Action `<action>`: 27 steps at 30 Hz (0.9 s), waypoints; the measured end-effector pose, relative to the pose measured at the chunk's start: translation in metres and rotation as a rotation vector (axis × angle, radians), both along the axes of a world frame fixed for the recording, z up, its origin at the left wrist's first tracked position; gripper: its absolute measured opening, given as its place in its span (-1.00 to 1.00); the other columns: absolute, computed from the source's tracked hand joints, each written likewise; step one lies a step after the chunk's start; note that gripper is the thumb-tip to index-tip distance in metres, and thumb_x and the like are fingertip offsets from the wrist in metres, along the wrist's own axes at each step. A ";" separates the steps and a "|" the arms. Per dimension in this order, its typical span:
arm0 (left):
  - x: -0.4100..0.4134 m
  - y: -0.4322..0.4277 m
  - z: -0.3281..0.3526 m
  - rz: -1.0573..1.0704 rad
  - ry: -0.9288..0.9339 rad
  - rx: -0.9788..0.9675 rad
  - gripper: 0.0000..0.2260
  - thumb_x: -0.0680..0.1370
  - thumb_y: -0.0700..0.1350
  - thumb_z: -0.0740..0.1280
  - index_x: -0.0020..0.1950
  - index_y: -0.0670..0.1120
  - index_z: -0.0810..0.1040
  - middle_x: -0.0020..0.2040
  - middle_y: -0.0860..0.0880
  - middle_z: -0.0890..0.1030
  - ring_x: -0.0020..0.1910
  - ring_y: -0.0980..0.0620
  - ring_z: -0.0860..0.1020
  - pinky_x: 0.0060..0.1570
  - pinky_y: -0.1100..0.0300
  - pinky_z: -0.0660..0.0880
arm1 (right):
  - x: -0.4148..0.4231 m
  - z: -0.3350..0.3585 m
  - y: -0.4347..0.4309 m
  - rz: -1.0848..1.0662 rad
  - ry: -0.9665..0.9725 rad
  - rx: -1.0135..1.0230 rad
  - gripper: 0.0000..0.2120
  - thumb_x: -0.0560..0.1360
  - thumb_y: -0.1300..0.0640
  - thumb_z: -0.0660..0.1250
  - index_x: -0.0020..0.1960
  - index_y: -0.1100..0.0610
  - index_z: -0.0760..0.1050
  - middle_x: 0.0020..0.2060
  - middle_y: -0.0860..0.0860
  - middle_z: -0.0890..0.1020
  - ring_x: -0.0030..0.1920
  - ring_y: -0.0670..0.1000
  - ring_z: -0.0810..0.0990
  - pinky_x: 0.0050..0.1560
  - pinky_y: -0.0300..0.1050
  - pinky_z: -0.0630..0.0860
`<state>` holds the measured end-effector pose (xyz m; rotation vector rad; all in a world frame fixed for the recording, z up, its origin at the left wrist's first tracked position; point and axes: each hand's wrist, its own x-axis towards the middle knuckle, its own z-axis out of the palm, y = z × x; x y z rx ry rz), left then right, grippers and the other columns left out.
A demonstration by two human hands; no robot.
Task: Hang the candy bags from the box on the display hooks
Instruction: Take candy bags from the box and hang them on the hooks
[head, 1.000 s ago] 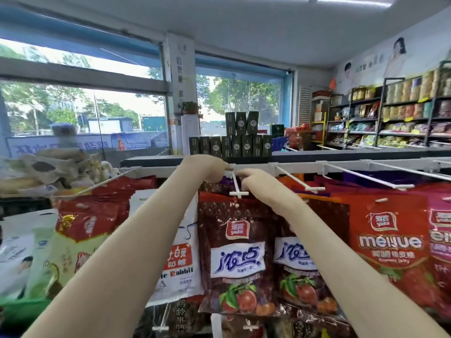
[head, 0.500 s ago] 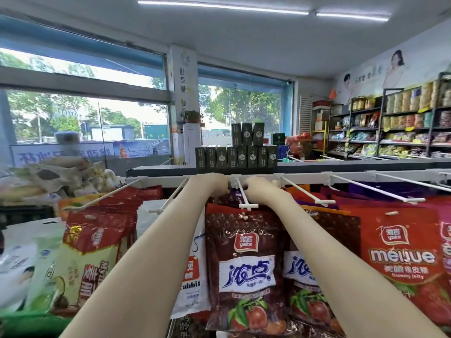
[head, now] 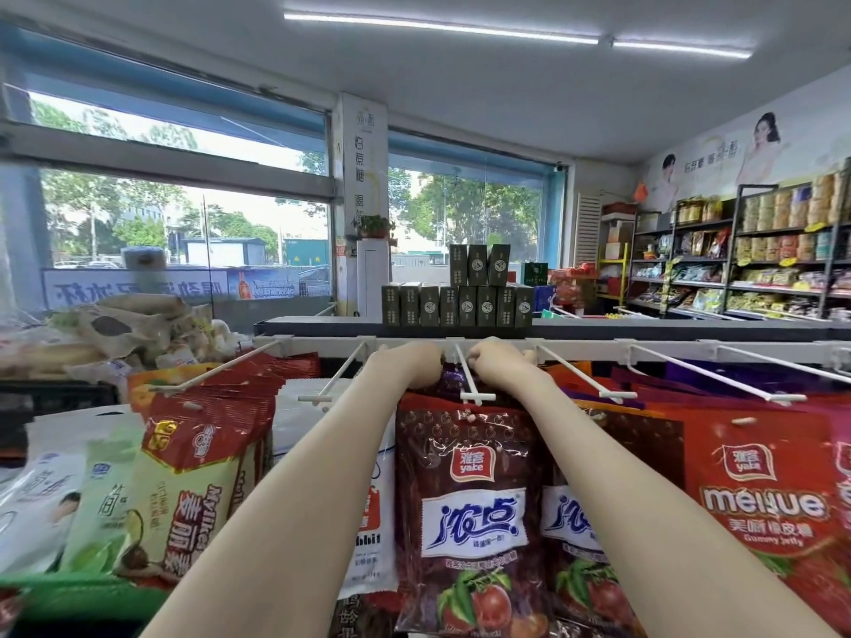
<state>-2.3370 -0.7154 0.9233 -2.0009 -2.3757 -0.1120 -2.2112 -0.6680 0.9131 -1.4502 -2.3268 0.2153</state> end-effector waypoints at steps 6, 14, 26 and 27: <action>0.008 -0.006 0.004 -0.008 -0.026 0.089 -0.45 0.59 -0.30 0.03 0.52 0.13 0.19 0.39 -0.11 0.42 0.31 -0.13 0.43 0.33 -0.17 0.32 | -0.011 0.001 0.007 -0.017 -0.043 0.034 -0.77 0.53 0.25 0.16 0.05 0.08 0.57 -0.09 0.01 0.56 0.10 0.08 0.48 0.24 0.09 0.16; -0.003 0.011 -0.003 0.000 -0.054 0.079 -0.50 0.55 -0.29 0.06 0.43 0.11 0.35 0.35 -0.13 0.41 0.24 -0.15 0.45 0.25 -0.14 0.41 | -0.008 0.001 0.008 0.022 -0.141 0.089 -0.70 0.51 0.32 0.10 -0.01 0.05 0.54 -0.11 -0.01 0.55 0.09 0.07 0.46 0.33 0.14 0.10; 0.005 -0.009 0.004 -0.046 0.105 0.150 -0.75 0.58 -0.25 0.12 0.14 -0.11 0.54 0.05 -0.09 0.58 0.03 -0.10 0.53 -0.05 0.07 0.42 | 0.015 0.014 -0.024 0.072 -0.097 0.085 -0.72 0.57 0.17 0.11 0.08 0.04 0.58 -0.08 -0.04 0.57 0.17 0.08 0.46 0.32 0.17 0.09; 0.006 -0.010 0.003 -0.048 0.110 0.168 -0.76 0.58 -0.25 0.13 0.12 -0.13 0.55 0.05 -0.11 0.59 0.02 -0.10 0.53 -0.07 0.08 0.42 | 0.018 0.013 -0.028 0.092 -0.116 0.078 -0.72 0.60 0.09 0.08 0.08 0.04 0.56 -0.09 -0.03 0.56 0.19 0.08 0.46 0.32 0.18 0.09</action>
